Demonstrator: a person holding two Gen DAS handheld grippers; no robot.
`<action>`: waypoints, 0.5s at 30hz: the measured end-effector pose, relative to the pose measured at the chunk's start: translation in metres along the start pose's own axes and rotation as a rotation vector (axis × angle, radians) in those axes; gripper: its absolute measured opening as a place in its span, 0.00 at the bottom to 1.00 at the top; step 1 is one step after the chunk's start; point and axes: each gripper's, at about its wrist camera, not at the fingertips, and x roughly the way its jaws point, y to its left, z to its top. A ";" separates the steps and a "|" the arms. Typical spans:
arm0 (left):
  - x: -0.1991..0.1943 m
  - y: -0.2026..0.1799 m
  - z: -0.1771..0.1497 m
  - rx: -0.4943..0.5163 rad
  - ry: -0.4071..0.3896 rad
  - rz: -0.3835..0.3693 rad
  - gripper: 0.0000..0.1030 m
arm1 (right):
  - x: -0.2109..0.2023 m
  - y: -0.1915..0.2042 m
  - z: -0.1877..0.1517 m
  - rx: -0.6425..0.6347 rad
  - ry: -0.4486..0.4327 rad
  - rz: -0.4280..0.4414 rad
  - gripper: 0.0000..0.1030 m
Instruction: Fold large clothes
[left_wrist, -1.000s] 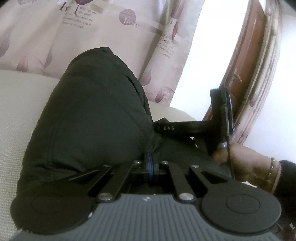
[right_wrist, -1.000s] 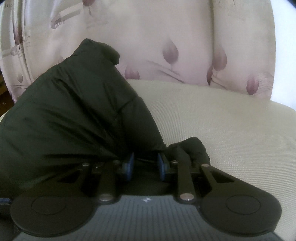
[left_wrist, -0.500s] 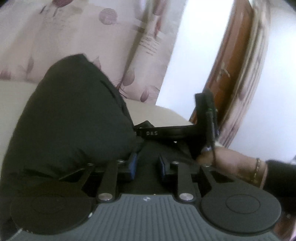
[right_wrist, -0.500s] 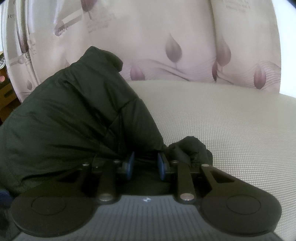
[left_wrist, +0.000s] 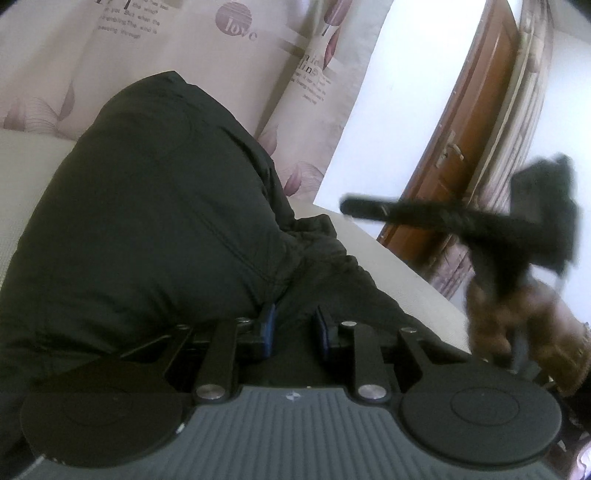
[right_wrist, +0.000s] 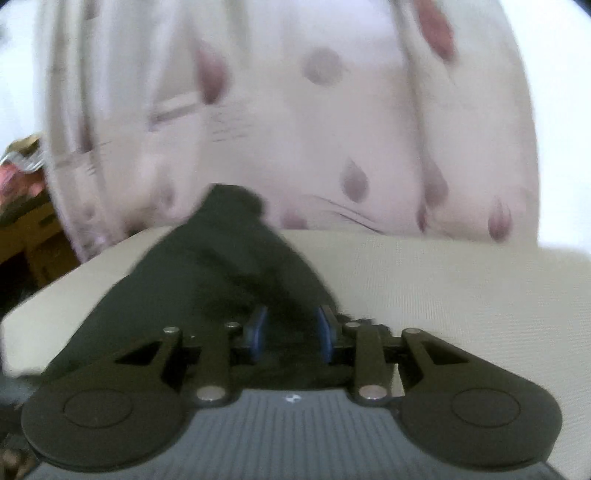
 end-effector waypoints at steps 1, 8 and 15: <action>-0.001 -0.001 -0.001 0.005 -0.004 0.000 0.28 | -0.001 0.008 -0.007 -0.034 0.023 0.001 0.28; -0.002 -0.005 -0.006 0.046 -0.001 0.018 0.28 | 0.026 0.015 -0.061 -0.004 0.135 -0.048 0.26; -0.003 -0.003 -0.008 0.034 -0.002 0.014 0.27 | 0.036 0.001 -0.028 0.058 0.275 0.004 0.28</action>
